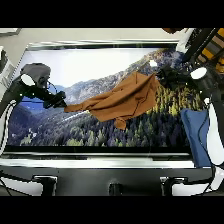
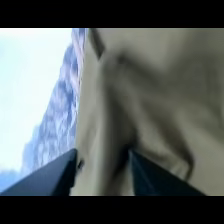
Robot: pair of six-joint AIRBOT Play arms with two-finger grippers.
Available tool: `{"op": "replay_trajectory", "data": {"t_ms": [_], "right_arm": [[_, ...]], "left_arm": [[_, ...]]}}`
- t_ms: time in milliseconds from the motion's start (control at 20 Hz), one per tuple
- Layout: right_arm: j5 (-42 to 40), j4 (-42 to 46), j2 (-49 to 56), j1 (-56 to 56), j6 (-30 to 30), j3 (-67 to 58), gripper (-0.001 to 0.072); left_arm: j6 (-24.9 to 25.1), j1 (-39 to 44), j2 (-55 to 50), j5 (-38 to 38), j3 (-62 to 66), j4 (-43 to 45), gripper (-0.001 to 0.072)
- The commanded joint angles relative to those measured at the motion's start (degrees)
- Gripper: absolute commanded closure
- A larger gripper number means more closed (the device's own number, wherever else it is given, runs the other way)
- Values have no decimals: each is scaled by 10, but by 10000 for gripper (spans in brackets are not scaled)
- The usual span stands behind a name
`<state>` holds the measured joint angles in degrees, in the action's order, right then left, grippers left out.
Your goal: Fold the clothes and pants, and hang the long-sleeved shirts on hangers.
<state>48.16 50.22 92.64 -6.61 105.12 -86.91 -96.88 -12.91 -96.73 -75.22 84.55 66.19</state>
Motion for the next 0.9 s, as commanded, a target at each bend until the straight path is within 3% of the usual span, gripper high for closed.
{"op": "replay_trajectory", "data": {"t_ms": [0, 150, 200, 350, 550, 850], "right_arm": [[130, -18, -19, -41, -64, -2, 256], [299, -16, -38, -95, -144, 9, 253], [316, -17, -49, -96, -154, 38, 253], [267, -59, -96, -56, -185, 192, 253], [152, -178, -121, 61, -253, 373, 253], [9, -194, -104, 204, -257, 410, 253]], "left_arm": [[0, 9, 0, -2, -3, 0, 689], [0, 9, 0, -3, -3, 0, 689], [0, 9, 0, -3, -3, 0, 689], [0, 9, 0, -3, -3, 0, 689], [0, 9, 0, -3, -3, 0, 689], [0, 9, 0, -3, -3, 0, 688]]}}
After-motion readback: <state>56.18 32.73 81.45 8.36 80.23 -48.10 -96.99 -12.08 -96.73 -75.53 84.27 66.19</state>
